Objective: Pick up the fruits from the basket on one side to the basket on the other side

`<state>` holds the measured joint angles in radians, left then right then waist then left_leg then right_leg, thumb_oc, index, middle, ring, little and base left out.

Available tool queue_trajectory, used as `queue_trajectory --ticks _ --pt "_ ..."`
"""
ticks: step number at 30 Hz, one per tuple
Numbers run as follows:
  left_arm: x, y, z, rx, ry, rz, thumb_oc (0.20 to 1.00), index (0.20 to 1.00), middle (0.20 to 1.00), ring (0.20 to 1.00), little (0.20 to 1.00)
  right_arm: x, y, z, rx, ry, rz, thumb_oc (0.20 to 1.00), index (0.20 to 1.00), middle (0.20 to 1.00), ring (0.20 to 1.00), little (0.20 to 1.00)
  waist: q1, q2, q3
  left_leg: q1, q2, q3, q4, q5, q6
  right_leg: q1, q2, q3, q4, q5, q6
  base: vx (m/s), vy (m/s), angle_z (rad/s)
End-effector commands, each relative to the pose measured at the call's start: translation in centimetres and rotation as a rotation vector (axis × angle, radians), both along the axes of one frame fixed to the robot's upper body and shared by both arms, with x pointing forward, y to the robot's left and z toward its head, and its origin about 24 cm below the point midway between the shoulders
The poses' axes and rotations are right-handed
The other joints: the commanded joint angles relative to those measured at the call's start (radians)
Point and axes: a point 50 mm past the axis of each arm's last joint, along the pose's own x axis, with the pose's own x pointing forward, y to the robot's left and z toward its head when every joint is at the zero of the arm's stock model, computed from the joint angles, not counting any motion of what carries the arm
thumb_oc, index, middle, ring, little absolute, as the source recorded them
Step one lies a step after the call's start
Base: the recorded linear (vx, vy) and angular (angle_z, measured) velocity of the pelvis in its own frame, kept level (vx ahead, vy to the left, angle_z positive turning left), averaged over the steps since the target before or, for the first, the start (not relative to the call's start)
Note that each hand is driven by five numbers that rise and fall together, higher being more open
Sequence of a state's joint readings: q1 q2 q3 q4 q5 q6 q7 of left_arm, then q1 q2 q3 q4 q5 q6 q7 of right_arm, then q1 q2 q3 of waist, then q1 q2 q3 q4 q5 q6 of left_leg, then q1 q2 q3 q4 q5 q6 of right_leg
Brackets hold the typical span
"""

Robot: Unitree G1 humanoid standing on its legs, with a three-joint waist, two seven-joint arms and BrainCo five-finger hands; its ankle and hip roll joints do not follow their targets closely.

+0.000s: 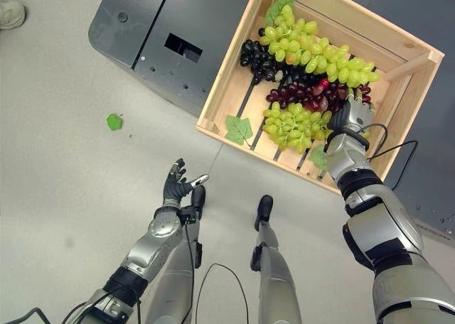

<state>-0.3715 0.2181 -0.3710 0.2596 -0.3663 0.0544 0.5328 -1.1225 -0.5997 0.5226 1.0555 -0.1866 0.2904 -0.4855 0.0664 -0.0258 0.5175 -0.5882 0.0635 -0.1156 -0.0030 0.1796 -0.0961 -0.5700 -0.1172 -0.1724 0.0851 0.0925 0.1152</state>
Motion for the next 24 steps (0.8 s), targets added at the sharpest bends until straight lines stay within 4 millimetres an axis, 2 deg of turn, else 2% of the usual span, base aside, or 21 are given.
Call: queue_trajectory --ticks 1,7,10,12,13,19,24 --pt "0.1 -0.6 1.9 -0.02 -0.096 -0.014 1.0 1.0 1.0 1.0 1.0 0.6 3.2 -3.5 0.028 0.145 0.102 1.0 1.0 1.0 1.0 1.0 0.023 0.002 0.003 0.009 0.001 0.02 0.038 -0.094 -0.026 -0.005 -0.054 0.012 0.019 -0.09 0.041 0.0 0.0 0.0" --pt "0.1 -0.7 2.2 -0.023 -0.106 -0.018 1.0 1.0 1.0 1.0 1.0 0.7 3.5 -3.6 0.0 0.158 0.121 1.0 1.0 1.0 1.0 1.0 0.024 -0.001 0.003 0.002 0.001 0.015 0.036 -0.091 -0.028 -0.012 -0.053 0.008 0.02 -0.09 0.041 0.0 0.0 0.0" --pt "0.1 0.2 2.0 -0.023 -0.102 0.023 1.0 1.0 1.0 1.0 1.0 0.4 6.3 -2.8 0.03 0.059 0.276 1.0 1.0 1.0 1.0 1.0 0.005 -0.027 0.003 0.017 0.006 0.018 0.035 -0.099 -0.031 0.001 -0.047 0.012 0.019 -0.099 0.042 0.03 0.004 0.02" --pt "0.2 0.8 2.1 -0.024 -0.105 0.047 1.0 1.0 1.0 1.0 1.0 -0.3 7.0 -2.5 0.075 -0.004 0.34 1.0 1.0 1.0 1.0 1.0 -0.009 -0.044 0.003 0.006 0.008 0.018 0.035 -0.092 -0.031 -0.009 -0.047 0.013 0.016 -0.092 0.041 0.0 0.0 0.0" --pt "0.1 1.0 1.9 -0.026 -0.095 0.061 1.0 1.0 1.0 1.0 1.0 -1.0 7.0 -3.0 0.127 -0.027 0.36 1.0 1.0 1.0 1.0 1.0 -0.015 -0.052 0.003 0.023 0.011 0.021 0.033 -0.1 -0.032 0.004 -0.047 0.012 0.017 -0.101 0.042 0.0 0.0 0.0" --pt "-0.1 2.1 1.9 -0.037 -0.095 0.099 1.0 1.0 1.0 1.0 1.0 -4.4 4.7 -5.0 0.293 -0.121 0.363 1.0 1.0 1.0 1.0 1.0 -0.043 -0.087 0.003 0.021 0.013 0.026 0.038 -0.099 -0.029 0.009 -0.048 0.014 0.009 -0.093 0.042 0.0 -0.001 0.02" --pt "-0.4 2.9 1.9 -0.041 -0.098 0.105 1.0 1.0 1.0 1.0 1.0 -6.6 3.0 -5.1 0.325 -0.166 0.367 1.0 1.0 1.0 1.0 1.0 -0.058 -0.11 0.003 0.037 0.014 0.03 0.039 -0.103 -0.028 0.02 -0.046 0.019 0.007 -0.091 0.041 0.0 0.003 0.02"
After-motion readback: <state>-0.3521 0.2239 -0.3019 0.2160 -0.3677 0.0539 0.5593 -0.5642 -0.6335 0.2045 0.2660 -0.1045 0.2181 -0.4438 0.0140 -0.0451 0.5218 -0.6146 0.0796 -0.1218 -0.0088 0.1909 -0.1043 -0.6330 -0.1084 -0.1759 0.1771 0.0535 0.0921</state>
